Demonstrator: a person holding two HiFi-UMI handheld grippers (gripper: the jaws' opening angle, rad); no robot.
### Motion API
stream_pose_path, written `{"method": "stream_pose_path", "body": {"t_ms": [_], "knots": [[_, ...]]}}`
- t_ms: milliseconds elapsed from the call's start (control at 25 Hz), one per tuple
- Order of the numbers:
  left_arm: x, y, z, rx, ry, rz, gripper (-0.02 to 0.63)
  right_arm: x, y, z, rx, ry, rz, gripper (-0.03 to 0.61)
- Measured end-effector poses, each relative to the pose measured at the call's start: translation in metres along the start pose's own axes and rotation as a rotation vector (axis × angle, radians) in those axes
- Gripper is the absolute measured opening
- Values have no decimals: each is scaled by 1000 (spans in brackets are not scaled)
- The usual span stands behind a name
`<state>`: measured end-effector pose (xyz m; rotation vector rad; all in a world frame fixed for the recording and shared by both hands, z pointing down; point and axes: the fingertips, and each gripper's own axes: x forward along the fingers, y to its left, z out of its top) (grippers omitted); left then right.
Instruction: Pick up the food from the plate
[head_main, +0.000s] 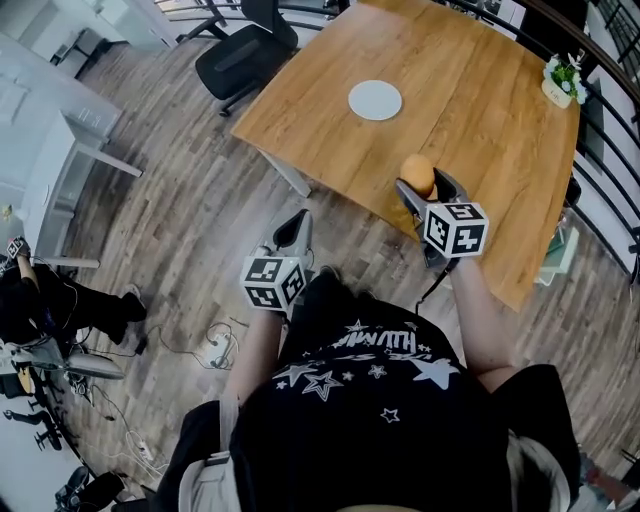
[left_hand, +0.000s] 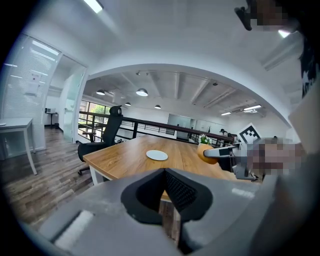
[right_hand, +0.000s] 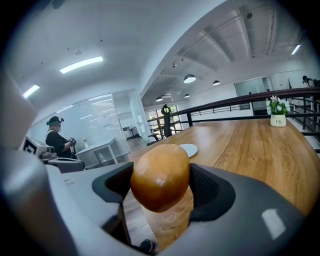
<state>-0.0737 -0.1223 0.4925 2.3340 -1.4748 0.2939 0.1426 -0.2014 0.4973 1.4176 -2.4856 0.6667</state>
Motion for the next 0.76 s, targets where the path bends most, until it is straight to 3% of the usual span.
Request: {"method": "stream_pose_path", "body": {"t_ms": [440,760], "knots": [[-20,5,-6,-28,-12,-16,2,-10,17,-10,-4,6,-15,353],[-68,24,-17,-41,-11,-1,2,-17,74,-28,-16,24,9,351]]}}
